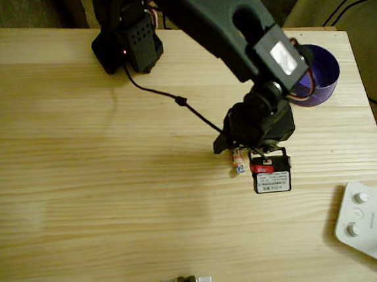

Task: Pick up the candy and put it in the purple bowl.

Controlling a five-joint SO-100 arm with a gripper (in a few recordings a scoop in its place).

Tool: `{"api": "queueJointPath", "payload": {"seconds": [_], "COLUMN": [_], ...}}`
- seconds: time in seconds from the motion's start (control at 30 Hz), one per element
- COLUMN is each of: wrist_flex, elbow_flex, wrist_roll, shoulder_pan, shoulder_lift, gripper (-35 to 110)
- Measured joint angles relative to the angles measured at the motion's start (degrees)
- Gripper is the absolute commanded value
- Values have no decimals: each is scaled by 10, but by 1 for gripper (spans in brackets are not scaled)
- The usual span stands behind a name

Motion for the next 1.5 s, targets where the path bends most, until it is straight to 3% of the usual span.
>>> {"api": "queueJointPath", "payload": {"seconds": [0.23, 0.43, 0.47, 0.83, 0.9, 1.5], "wrist_flex": [0, 0, 0, -7, -13, -20], "elbow_flex": [-4, -4, -4, 1, 8, 54], "wrist_roll": [10, 11, 7, -38, -43, -66], "shoulder_pan": [4, 4, 4, 25, 32, 62], "shoulder_lift": [-5, -5, -5, -5, -4, 19], "gripper": [28, 28, 21, 20, 9, 3]}}
